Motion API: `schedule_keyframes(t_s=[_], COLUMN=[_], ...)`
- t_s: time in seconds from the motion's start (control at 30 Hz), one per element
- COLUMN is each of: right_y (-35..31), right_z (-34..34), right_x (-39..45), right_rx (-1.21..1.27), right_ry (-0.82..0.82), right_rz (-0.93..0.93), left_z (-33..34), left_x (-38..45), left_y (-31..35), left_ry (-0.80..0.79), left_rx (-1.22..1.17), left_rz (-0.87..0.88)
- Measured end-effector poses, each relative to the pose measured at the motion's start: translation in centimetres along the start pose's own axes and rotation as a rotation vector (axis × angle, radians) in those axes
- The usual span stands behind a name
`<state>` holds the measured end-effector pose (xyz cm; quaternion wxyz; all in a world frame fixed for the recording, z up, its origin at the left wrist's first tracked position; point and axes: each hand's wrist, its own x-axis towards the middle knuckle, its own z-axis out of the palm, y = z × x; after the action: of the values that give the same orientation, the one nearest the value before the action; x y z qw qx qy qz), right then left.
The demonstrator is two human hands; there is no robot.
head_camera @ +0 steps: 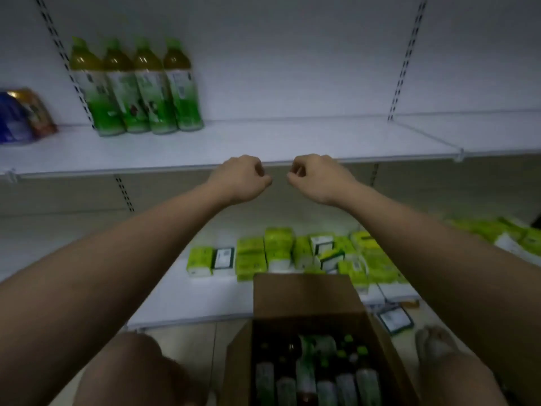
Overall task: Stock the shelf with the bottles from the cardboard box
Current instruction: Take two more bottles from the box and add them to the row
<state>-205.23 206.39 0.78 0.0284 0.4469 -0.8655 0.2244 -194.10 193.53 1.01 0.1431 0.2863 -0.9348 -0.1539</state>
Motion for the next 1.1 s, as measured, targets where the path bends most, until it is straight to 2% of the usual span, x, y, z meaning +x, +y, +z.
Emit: schedule_keyframes(t_s=[0.13, 0.33, 0.43, 0.5, 0.57, 0.67, 0.8, 0.87, 0.97, 1.03, 1.1], right_y=[4.6, 11.6, 15.0, 16.4, 17.2, 18.2, 20.5, 21.7, 23.3, 24.1, 24.6], right_z=[5.4, 18.8, 25.6, 27.9, 28.7, 29.5, 30.7, 31.1, 31.9, 32.7, 33.6], right_x=[-4.0, -14.3, -22.1, -24.9, -25.2, -24.1, -24.9, -25.3, -26.0, -26.6, -27.3], right_rx=[0.103, 0.42, 0.436, 0.39, 0.373, 0.354, 0.273, 0.269, 0.279, 0.26, 0.269], right_ry=[-0.119, -0.223, -0.502, -0.643, -0.688, -0.69, -0.576, -0.545, -0.511, -0.454, -0.445], right_rz=[0.125, 0.397, 0.612, 0.671, 0.671, 0.685, 0.853, 0.965, 1.109, 1.157, 1.182], left_z=[8.2, 24.8, 31.5, 34.2, 35.7, 37.1, 39.0, 39.9, 41.2, 41.7, 42.3], left_x=[-3.5, -13.0, -19.1, -22.0, -23.1, -22.8, -20.7, -19.3, -17.0, -15.5, -13.9], left_y=[-1.0, -2.6, -3.5, -4.5, -5.7, -6.6, -6.3, -5.9, -5.5, -5.5, -5.7], left_ry=[-0.157, -0.378, -0.53, -0.581, -0.61, -0.633, -0.615, -0.585, -0.438, -0.372, -0.369], left_rx=[-0.084, -0.478, -0.601, -0.586, -0.507, -0.431, -0.439, -0.476, -0.549, -0.577, -0.619], left_rz=[-0.04, -0.317, -0.522, -0.541, -0.497, -0.431, -0.429, -0.475, -0.587, -0.653, -0.71])
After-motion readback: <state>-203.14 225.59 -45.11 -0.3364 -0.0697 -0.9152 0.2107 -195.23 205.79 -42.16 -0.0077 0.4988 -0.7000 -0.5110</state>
